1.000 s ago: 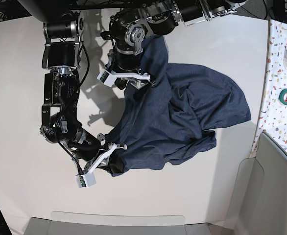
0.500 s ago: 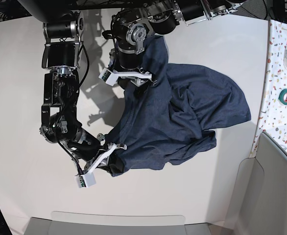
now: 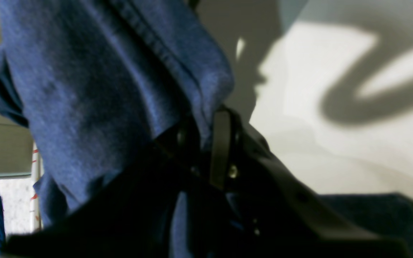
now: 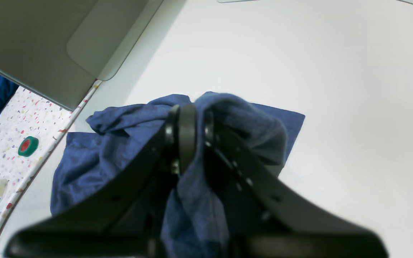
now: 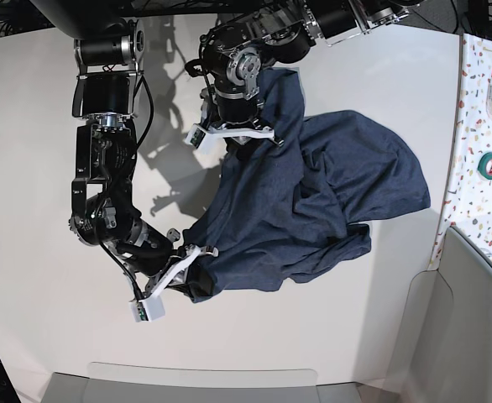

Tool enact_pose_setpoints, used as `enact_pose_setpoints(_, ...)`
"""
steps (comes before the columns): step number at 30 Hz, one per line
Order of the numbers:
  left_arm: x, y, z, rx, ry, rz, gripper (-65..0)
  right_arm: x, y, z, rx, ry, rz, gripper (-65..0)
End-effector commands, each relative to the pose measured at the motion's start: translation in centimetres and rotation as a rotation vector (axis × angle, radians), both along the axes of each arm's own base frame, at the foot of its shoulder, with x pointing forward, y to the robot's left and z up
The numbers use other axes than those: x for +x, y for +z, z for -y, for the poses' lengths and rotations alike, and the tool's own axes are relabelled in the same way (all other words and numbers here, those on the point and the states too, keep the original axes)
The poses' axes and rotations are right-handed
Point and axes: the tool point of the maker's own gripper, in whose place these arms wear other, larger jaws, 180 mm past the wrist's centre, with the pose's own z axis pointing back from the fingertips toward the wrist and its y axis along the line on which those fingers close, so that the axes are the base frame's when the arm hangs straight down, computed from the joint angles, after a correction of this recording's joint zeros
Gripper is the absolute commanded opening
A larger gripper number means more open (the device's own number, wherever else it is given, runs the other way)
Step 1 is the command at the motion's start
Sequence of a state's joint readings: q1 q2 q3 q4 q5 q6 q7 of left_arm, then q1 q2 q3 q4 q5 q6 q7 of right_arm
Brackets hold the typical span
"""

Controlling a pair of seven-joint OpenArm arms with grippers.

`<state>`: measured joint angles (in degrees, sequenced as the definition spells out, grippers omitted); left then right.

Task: Layout the t-shirt on the table in an organized manner, then fold the t-shirt properly
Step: 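Pull the held fabric with the left gripper toward the right arm's base, then lift the shirt high with both grippers holding opposite edges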

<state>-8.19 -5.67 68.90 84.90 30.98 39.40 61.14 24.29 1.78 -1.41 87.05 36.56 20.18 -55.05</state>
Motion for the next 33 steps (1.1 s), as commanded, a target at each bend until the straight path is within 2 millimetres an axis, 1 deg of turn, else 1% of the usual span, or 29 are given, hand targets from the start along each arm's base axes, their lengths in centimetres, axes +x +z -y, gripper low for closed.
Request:
enact_pose_setpoints(1,1.0,2.2,0.5,-0.037,-0.006,0.068,-64.3,0.7,2.6,-0.2,0.029,0.001,0.073,-62.7)
enact_pose_setpoints(3,1.0,3.3,-0.1,-0.057,-0.010,0.093,-65.0,0.7,2.6,-0.2,0.030,0.001,0.073,-62.7)
enact_pose_setpoints(6,0.6,5.2,-0.5,-0.115,-0.017,0.124,-65.0,0.8,2.8,-0.2,0.030,0.001,0.078,-62.7)
enact_pose_setpoints(8,1.0,7.1,-1.3,-0.168,0.012,0.159,-65.0,0.9,2.9,-0.1,0.028,0.001,0.079,-62.7)
enact_pose_setpoints(13,1.2,10.1,-3.2,-0.259,0.067,0.227,-65.0,1.4,3.9,-0.2,0.029,0.003,0.102,-62.7)
enact_pose_setpoints(16,0.7,10.1,-4.5,-0.299,0.097,0.231,-65.0,1.8,4.9,-0.2,0.029,0.003,0.124,-62.7)
enact_pose_setpoints(21,0.6,12.0,-6.6,-0.415,0.161,0.290,-65.0,2.2,5.8,-0.3,0.023,0.005,0.143,-62.7)
enact_pose_setpoints(23,0.7,12.9,-7.2,-0.477,0.183,0.307,-65.0,2.4,5.7,-0.1,-0.002,-0.003,0.143,-62.7)
enact_pose_setpoints(25,0.8,13.3,-8.2,-0.523,0.215,0.316,-65.0,2.5,5.3,-0.7,-0.068,0.006,0.153,-62.7)
enact_pose_setpoints(28,0.8,13.2,-9.7,-0.557,0.255,0.339,-65.0,2.5,4.6,-2.1,-0.187,0.026,0.174,-62.7)
enact_pose_setpoints(30,0.8,13.4,-10.9,-0.576,0.279,0.371,-65.0,2.6,4.7,-3.3,-0.230,0.028,0.207,-62.7)
enact_pose_setpoints(33,0.7,14.1,-12.8,-0.592,0.307,0.450,-65.0,2.8,4.6,-4.5,-0.312,0.018,0.254,-62.7)
